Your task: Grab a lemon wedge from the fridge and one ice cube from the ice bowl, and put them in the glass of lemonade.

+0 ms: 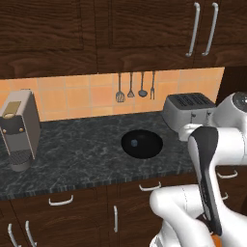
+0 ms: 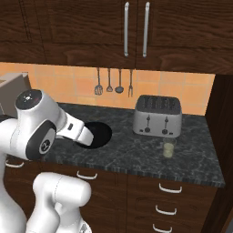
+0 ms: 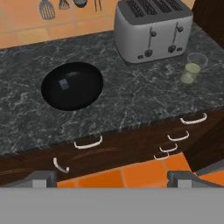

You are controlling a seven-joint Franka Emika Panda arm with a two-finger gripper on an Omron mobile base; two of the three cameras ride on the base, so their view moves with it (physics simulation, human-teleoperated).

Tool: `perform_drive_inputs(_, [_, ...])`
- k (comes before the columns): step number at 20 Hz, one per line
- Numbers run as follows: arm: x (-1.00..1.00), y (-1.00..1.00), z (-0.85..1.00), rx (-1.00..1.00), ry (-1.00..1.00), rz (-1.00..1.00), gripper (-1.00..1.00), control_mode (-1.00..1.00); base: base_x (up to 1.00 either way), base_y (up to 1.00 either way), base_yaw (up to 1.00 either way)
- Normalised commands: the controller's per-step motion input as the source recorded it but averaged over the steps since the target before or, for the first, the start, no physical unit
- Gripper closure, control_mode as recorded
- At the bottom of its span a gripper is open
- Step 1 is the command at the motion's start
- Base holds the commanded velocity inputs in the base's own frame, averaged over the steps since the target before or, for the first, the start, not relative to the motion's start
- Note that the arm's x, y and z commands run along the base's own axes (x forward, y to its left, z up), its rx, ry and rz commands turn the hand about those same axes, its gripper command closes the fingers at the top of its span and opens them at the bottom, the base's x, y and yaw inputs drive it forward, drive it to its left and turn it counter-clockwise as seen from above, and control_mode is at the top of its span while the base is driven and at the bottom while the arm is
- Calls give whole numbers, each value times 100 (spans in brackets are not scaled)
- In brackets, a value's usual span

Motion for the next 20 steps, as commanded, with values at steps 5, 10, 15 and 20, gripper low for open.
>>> perform_drive_inputs(5, [24, 0, 0, 0, 0, -3, -100, -100, 0, 0, 0])
perform_drive_inputs(10, [0, -4, 0, 0, 0, 1, -100, -100, 0, 0, 0])
perform_drive_inputs(15, [-19, 1, -8, -1, 0, 3, -100, 100, -10, -10, 1])
perform_drive_inputs(20, [0, 0, 0, 0, 0, 0, -100, 100, -60, -65, 3])
